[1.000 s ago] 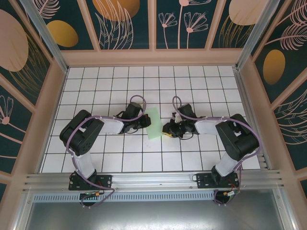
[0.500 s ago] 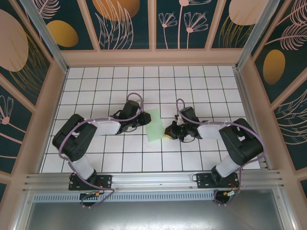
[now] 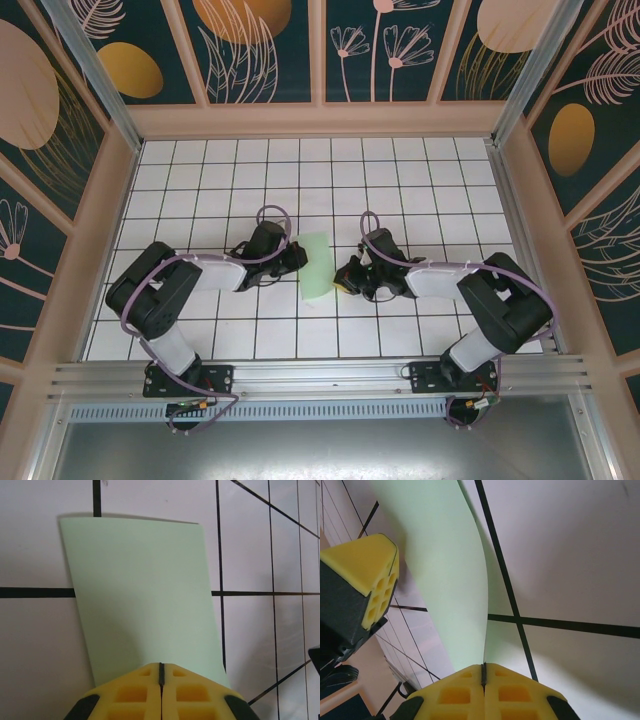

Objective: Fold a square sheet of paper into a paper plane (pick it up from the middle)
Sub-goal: Third fold the triangle at the center of the table.

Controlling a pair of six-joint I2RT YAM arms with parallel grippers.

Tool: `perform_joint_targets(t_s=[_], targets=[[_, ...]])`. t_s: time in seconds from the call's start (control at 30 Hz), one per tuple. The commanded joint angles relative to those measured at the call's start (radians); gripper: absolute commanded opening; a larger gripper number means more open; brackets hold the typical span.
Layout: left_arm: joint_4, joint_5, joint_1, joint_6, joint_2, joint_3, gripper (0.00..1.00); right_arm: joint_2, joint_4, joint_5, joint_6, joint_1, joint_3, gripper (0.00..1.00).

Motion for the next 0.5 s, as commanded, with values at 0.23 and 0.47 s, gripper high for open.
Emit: perform_joint_targets(t_s=[0.23, 0.47], targets=[[-0.018, 0.004, -0.002, -0.008, 0.063, -0.007, 0.04, 0.067, 0.062, 0.011, -0.03, 0.041, 0.115, 0.0], [-0.031, -0.049, -0.002, 0.046, -0.059, 0.036, 0.11, 0.138, 0.06, 0.014, -0.03, 0.046, 0.175, 0.0]])
